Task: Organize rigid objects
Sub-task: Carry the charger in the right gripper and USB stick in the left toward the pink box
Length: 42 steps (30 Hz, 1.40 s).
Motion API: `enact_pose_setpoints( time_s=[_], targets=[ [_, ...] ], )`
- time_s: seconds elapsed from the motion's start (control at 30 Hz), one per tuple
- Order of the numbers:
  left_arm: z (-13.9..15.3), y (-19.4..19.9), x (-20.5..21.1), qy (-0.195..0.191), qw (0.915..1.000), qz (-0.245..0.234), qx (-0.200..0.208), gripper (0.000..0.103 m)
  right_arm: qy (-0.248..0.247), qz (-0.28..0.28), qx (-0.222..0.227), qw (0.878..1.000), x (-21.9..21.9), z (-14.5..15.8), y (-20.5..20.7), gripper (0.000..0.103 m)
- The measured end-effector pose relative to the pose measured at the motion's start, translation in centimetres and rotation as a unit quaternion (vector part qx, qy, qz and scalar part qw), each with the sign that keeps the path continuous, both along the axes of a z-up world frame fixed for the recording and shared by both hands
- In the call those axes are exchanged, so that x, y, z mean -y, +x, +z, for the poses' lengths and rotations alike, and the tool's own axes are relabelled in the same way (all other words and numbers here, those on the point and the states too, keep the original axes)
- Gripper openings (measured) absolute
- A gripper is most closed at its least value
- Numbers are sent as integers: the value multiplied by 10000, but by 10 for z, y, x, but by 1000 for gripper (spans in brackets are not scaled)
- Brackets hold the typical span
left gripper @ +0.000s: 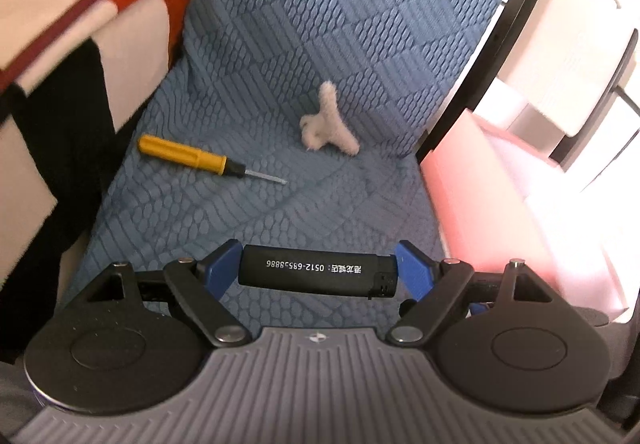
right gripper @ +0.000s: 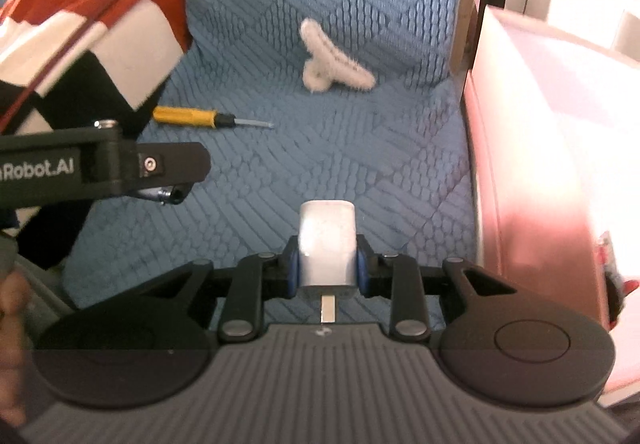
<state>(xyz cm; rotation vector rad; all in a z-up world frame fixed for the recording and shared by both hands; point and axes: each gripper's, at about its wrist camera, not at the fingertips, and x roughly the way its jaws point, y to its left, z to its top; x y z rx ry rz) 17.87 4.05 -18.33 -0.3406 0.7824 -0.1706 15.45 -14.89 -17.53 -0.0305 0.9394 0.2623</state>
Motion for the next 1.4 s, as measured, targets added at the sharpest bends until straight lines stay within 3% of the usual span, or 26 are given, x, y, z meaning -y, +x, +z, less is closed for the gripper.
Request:
enact_pose_setpoints(
  time_s=[0.63,0.97,1.4],
  targets=[
    [99,-55,15,42,9986,-85,523,86,375,-91,875,9954,22,107,-46,30],
    [108,-68,41,-30,9982,-304,507,86,327,-85,1110,9932,35,130,-67,30],
    [119,-68,110,-131,9937,-926,616,86,258,-698,1275,9890,100,145,-87,30]
  ],
)
